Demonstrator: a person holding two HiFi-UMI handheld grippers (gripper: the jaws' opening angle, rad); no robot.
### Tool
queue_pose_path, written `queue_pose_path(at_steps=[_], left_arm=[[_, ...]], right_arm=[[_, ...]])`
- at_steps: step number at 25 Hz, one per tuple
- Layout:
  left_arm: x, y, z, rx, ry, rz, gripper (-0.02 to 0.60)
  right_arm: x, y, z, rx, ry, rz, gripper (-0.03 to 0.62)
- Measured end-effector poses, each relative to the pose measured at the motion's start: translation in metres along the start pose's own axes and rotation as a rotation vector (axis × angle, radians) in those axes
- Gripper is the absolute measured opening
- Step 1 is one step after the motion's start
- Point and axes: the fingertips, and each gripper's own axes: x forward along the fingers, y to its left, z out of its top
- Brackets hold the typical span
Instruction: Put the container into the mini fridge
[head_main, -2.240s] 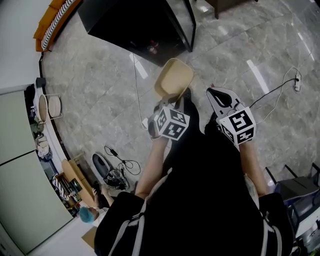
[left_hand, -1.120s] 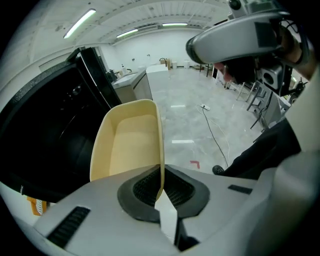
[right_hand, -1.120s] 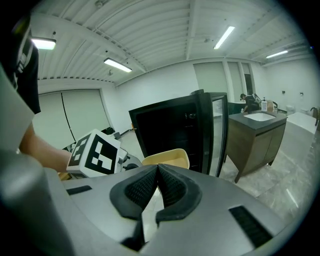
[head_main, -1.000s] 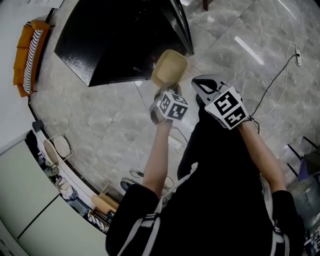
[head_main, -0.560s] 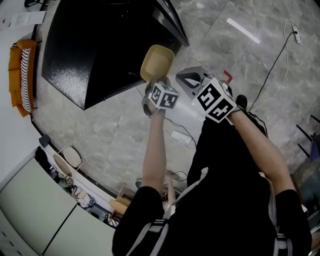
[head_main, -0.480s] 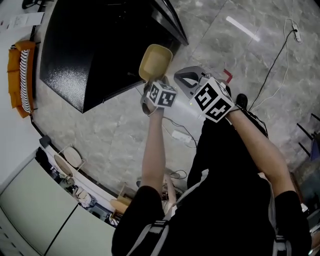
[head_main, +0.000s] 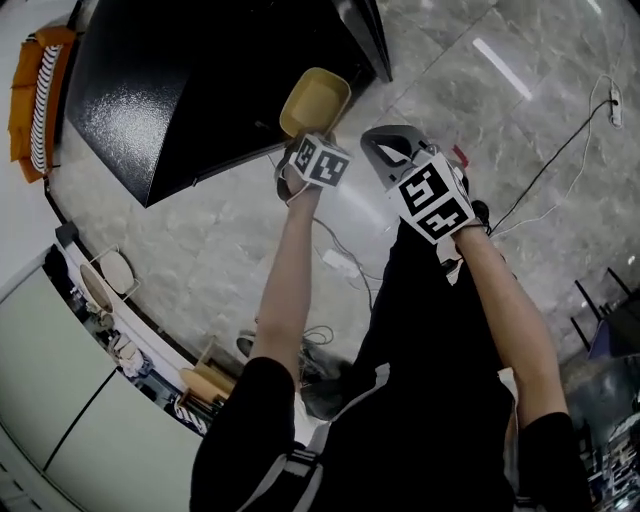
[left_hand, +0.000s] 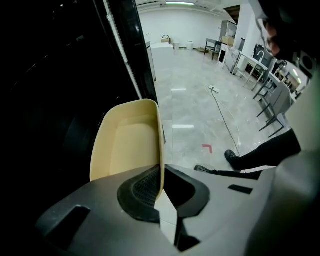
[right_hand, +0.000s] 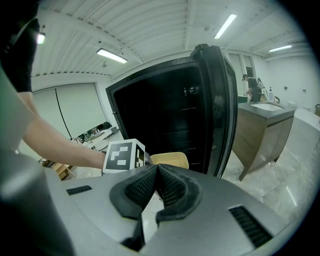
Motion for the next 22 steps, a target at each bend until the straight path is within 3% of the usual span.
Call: queue_pose_path(at_steps=[11, 22], left_arm=[[0.031, 0.05, -0.013, -0.044, 0.027, 0.029, 0.037], [0.056, 0.091, -0.003, -0.055, 0.007, 0.064, 0.037]], right_arm=[[0.04, -0.02, 0.033, -0.056, 0.005, 0.015, 0.018], [0.066, -0.003, 0.041, -0.09, 0.016, 0.059, 0.018]])
